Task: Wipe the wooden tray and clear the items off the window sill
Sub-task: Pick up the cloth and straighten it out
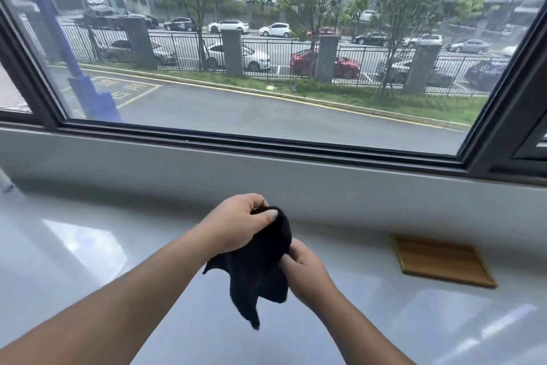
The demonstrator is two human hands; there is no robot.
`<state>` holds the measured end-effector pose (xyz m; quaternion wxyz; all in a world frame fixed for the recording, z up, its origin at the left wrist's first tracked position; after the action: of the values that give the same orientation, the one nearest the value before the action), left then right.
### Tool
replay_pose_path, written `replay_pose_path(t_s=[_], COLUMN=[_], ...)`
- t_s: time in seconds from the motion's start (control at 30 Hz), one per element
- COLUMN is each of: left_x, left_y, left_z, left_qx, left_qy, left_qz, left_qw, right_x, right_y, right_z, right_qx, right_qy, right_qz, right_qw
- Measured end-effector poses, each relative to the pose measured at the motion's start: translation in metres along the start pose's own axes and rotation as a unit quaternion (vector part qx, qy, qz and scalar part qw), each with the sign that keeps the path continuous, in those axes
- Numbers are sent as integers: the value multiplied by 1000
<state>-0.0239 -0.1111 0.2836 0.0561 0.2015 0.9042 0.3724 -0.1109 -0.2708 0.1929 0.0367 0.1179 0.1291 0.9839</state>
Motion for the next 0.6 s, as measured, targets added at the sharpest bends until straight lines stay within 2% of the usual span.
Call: replay_pose_path(t_s=[0.17, 0.3, 0.47, 0.53, 0.6], left_x=[-13, -21, -30, -29, -22], left_y=[-1, -2, 23, 21, 8], left_z=[-1, 1, 32, 56, 78], left_qx=[27, -4, -62, -20, 59], left_qy=[39, 23, 40, 88, 150], left_qz=[-15, -7, -100, -106, -64], left_qw=[999, 1000, 992, 990, 985], right_x=[6, 4, 1, -1, -4], right_y=[-1, -9, 2, 6, 9], right_z=[6, 20, 31, 38, 42], right_qx=[-64, 14, -163, -230, -298], right_qy=[7, -4, -47, -72, -106], right_qz=[95, 71, 106, 116, 122], right_qw=[993, 997, 980, 964, 941])
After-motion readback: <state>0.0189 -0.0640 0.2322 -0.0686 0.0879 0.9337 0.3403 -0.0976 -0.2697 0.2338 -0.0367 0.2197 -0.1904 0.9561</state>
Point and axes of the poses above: each hand's wrist, its own x-axis away from the middle knuckle, its own y-axis out of the back of the hand, z = x × y, the point moved 2 cm from there along -x, towards the middle knuckle, and after that the axes turned 1 degree about z, right-handed, at the moved point
